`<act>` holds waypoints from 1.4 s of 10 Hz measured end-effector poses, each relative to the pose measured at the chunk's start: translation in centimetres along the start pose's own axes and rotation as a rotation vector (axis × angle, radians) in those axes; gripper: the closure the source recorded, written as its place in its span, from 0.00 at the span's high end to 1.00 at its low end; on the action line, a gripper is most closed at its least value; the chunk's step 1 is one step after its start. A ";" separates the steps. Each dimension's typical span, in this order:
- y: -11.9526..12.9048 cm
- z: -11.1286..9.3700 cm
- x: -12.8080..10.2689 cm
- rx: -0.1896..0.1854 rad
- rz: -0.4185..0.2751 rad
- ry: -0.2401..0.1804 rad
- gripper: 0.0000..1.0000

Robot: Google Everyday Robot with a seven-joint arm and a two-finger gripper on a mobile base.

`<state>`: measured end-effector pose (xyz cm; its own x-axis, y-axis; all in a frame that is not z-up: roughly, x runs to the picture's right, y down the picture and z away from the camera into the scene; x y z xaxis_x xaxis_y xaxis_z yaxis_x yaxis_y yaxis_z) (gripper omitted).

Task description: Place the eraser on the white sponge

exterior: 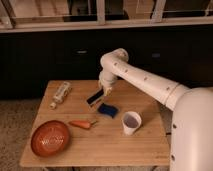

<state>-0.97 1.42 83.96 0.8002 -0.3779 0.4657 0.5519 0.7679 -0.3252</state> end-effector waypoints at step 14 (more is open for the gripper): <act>1.9 0.2 -0.6 -0.045 -0.017 -0.063 0.01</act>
<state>-0.44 3.20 83.21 0.7750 -0.3563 0.5219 0.5764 0.7372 -0.3526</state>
